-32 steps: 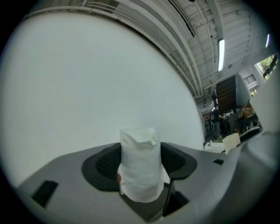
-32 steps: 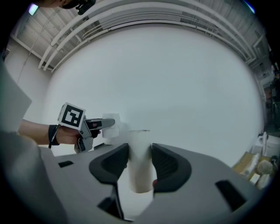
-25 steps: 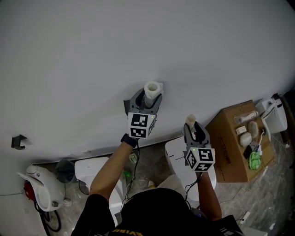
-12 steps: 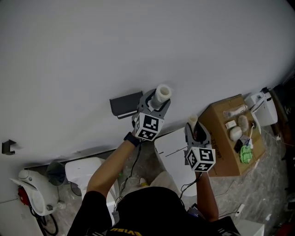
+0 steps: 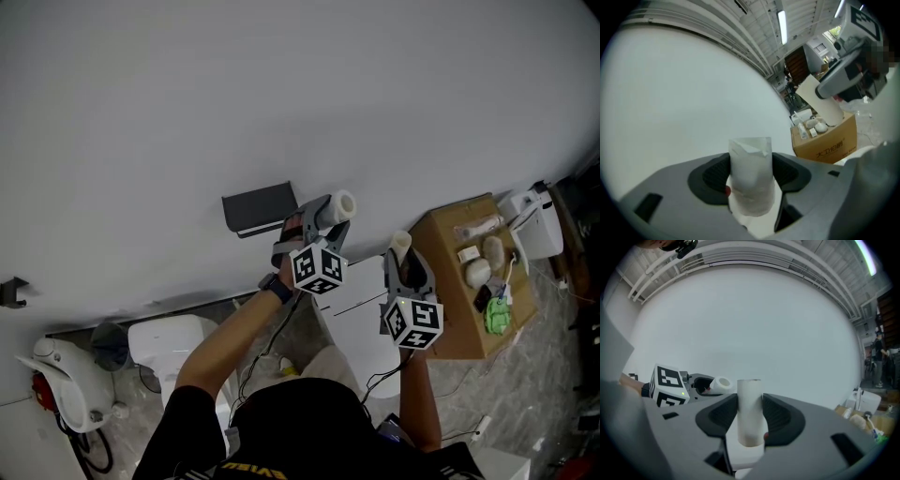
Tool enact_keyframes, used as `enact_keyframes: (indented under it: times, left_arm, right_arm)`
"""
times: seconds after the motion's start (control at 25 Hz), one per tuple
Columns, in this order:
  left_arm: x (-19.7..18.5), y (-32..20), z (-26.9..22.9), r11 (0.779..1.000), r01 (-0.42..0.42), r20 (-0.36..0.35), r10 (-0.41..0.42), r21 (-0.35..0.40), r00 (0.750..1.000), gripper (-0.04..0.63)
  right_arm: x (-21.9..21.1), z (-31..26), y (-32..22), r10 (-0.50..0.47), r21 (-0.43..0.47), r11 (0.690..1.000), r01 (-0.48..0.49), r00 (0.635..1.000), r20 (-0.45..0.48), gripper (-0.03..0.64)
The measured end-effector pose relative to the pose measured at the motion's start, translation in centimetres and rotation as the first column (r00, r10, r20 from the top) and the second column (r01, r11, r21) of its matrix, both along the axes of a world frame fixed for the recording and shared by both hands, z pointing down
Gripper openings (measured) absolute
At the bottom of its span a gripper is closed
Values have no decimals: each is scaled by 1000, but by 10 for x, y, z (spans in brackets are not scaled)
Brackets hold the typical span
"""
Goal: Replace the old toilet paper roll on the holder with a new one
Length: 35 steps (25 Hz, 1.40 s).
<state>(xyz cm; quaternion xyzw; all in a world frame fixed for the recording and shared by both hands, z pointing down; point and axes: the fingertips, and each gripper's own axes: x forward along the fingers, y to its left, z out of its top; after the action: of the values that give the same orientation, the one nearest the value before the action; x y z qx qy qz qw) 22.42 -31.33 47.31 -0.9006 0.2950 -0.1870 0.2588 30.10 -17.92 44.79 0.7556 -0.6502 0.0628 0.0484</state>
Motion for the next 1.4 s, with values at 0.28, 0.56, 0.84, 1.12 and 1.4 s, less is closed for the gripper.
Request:
enact_keyframes:
  times: [0.28, 0.56, 0.84, 1.12, 1.4]
  left_arm:
    - [-5, -6, 37, 983, 43, 224, -84, 180, 971, 281]
    - [-7, -5, 60, 946, 26, 348, -144, 323, 926, 279]
    - [-17, -6, 91, 950, 2, 451, -150, 312, 880, 278]
    - [-40, -29, 110, 943, 83, 445, -229, 323, 866, 279]
    - [-44, -22, 115, 948, 53, 475, -205, 314, 856, 278]
  right_arm:
    - [-2, 4, -2, -1, -10, 1000, 1, 1000, -1, 170]
    - [-4, 7, -5, -12, -20, 1000, 12, 1000, -1, 170]
    - [-11, 9, -8, -27, -27, 999, 26, 1000, -5, 170]
    - [-12, 11, -10, -33, -38, 999, 33, 999, -6, 170]
    - [-18, 10, -15, -55, -40, 998, 55, 998, -11, 170]
